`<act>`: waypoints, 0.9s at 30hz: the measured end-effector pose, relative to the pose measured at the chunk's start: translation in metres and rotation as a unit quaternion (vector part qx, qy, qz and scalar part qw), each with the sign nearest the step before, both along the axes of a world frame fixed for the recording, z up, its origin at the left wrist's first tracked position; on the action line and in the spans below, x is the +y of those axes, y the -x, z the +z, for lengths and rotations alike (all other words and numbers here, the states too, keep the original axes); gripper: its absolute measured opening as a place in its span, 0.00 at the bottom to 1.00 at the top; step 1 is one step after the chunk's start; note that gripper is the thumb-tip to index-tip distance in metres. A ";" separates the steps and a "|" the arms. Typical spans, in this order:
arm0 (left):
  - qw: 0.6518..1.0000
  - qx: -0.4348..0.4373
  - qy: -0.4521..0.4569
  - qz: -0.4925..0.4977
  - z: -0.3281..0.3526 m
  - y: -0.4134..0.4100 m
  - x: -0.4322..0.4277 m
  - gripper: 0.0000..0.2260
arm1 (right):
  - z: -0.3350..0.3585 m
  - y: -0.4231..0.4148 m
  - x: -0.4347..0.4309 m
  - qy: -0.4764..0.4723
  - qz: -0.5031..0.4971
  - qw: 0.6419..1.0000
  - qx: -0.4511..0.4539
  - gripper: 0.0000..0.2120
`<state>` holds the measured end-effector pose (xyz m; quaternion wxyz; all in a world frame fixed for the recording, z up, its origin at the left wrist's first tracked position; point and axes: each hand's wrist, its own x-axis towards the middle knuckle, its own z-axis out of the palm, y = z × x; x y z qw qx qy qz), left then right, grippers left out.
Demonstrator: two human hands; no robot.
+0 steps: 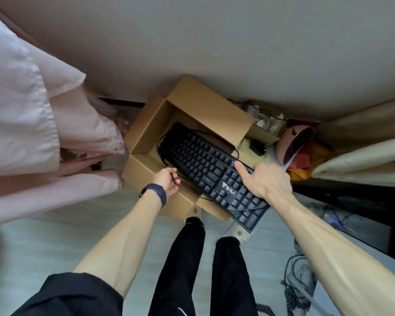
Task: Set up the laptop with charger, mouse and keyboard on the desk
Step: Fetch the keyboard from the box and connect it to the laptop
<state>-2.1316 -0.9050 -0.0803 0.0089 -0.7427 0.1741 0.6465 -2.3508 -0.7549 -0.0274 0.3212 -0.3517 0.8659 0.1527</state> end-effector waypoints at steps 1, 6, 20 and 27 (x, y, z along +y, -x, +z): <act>1.000 0.014 0.002 0.016 0.008 -0.004 0.001 0.08 | 0.005 0.001 0.011 0.001 -0.014 1.000 -0.005 0.41; 0.997 0.021 0.035 0.062 0.052 -0.018 0.013 0.10 | 0.048 0.005 0.063 0.026 -0.066 0.997 -0.038 0.42; 0.979 0.191 0.071 -0.007 0.255 0.080 0.045 0.13 | 0.250 -0.041 0.262 0.207 -0.331 0.920 0.034 0.39; 0.870 0.261 0.207 -0.363 0.328 0.178 0.109 0.14 | 0.309 -0.099 0.386 0.189 -0.519 0.826 0.109 0.32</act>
